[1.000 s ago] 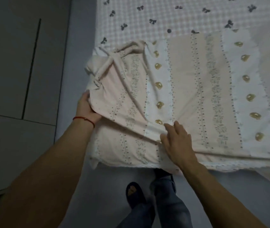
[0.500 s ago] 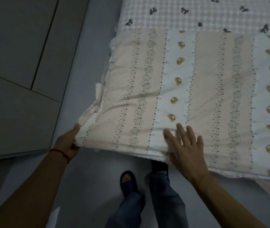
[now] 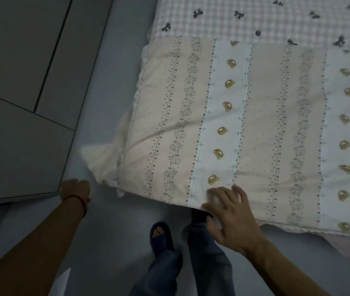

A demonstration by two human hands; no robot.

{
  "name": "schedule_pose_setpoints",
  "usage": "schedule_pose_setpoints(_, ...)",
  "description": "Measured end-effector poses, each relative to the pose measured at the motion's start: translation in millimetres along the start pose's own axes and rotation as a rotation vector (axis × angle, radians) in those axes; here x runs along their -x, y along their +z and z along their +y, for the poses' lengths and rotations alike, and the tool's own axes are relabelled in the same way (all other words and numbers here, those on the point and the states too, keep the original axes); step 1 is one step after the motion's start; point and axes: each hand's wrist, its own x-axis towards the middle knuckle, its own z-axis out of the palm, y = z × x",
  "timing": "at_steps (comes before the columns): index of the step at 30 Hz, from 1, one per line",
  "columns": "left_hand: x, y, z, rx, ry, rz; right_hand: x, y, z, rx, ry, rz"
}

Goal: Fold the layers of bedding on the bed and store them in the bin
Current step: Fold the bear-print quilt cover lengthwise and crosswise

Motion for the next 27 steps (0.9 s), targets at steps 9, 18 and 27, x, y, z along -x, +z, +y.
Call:
schedule_pose_setpoints(9,131.9,181.9,204.7,-0.951,1.141,-0.377,-159.9,-38.7,53.0,-0.088,0.752,-0.118)
schedule_pose_setpoints(18,81.6,245.8,322.8,-1.365,0.867,-0.467,-199.6,-12.7,65.3,-0.164,0.941,-0.222)
schedule_pose_setpoints(27,84.3,259.9,327.1,-1.303,0.842,-0.501,-211.0,-6.8,56.7,-0.074,1.059,-0.317)
